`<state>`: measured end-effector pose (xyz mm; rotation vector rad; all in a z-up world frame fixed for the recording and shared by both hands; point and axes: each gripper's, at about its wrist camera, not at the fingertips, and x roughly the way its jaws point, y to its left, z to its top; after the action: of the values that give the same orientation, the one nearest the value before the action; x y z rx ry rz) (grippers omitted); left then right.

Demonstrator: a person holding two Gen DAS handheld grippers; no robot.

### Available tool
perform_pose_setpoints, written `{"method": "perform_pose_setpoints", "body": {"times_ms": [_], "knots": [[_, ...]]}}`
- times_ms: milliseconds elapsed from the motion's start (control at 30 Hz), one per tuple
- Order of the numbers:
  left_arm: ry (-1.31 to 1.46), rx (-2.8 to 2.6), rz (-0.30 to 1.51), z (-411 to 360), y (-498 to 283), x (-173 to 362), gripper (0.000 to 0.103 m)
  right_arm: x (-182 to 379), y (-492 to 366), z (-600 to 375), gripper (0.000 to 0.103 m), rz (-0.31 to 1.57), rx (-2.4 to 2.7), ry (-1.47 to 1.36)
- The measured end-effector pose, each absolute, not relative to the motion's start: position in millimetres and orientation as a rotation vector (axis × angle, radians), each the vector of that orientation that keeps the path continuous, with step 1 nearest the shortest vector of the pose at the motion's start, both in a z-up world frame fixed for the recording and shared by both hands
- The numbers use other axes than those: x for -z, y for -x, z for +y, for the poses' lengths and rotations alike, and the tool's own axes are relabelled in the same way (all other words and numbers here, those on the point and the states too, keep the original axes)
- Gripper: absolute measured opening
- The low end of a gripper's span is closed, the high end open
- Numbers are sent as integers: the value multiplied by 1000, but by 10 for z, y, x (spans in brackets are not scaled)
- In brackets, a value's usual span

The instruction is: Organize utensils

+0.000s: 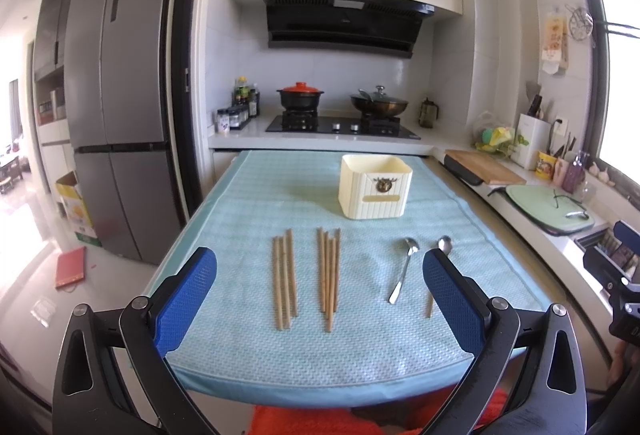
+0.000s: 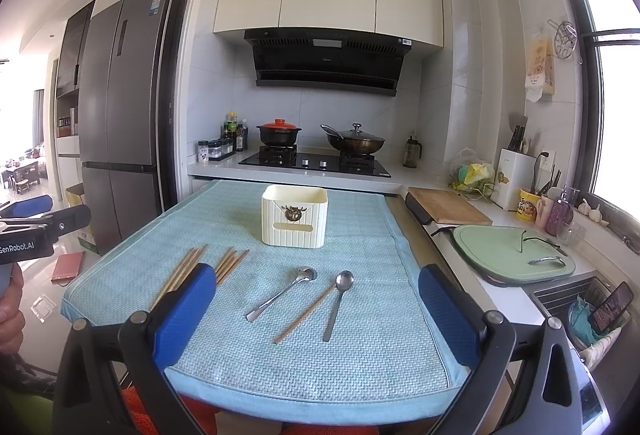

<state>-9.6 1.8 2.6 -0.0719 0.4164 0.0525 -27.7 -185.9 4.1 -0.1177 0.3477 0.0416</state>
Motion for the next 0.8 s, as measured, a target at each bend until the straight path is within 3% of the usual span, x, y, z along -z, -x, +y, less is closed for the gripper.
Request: {"method": "perform_pose_setpoints", "body": {"times_ms": [800], "knots": [[69,-61,427,58,43,30,103,-13,187,-1818,103,359,-59,133]]}}
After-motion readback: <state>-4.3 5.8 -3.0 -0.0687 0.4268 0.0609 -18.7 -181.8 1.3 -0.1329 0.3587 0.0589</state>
